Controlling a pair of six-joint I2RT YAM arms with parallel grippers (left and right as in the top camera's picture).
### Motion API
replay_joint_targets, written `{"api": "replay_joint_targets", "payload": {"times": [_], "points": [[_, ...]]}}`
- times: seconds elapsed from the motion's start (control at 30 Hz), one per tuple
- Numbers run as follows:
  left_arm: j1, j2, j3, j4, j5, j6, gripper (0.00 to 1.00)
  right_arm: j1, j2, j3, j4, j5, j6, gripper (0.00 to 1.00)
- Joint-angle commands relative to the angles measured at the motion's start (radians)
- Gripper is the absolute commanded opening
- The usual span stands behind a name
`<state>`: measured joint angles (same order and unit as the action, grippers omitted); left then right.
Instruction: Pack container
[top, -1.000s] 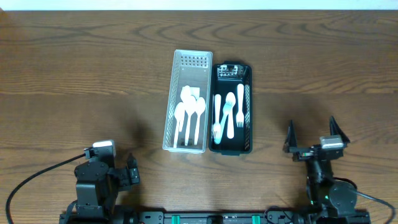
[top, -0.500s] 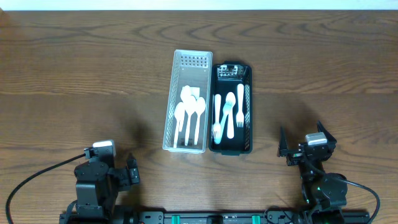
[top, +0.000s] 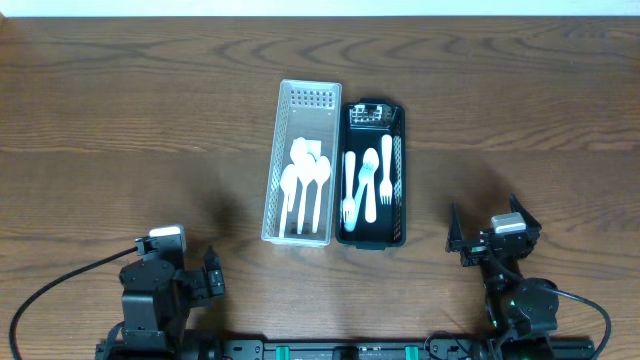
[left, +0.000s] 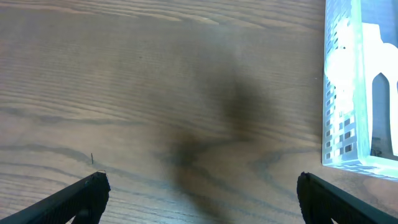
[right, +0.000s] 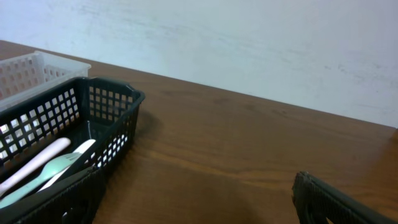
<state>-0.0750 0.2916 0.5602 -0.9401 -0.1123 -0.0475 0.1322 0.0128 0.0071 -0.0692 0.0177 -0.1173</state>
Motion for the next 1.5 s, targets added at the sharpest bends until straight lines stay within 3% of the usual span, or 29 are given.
{"api": "replay_joint_targets", "payload": {"times": [0.0,0.4,0.63,0.83,1.17,1.37,1.47], "points": [[-0.005,-0.003,0.002,-0.003,-0.012,0.01,0.98,-0.009,-0.005,-0.002,-0.004,-0.007,0.0,0.99],[-0.005,-0.008,0.002,-0.002,-0.012,0.01,0.98,-0.009,-0.005,-0.002,-0.004,-0.007,0.0,0.99],[0.008,-0.122,-0.026,0.014,0.019,0.029,0.98,-0.009,-0.005,-0.002,-0.004,-0.008,0.0,0.99],[0.008,-0.295,-0.242,0.294,0.114,0.029,0.98,-0.009,-0.005,-0.002,-0.004,-0.008,0.0,0.99],[0.013,-0.29,-0.447,0.878,0.143,0.134,0.98,-0.009,-0.005,-0.002,-0.004,-0.008,0.0,0.99],[0.013,-0.29,-0.558,1.011,0.183,0.134,0.98,-0.009,-0.005,-0.002,-0.004,-0.007,0.0,0.99],[0.013,-0.29,-0.556,0.961,0.188,0.134,0.98,-0.009,-0.005,-0.002,-0.004,-0.008,0.0,0.99]]}}
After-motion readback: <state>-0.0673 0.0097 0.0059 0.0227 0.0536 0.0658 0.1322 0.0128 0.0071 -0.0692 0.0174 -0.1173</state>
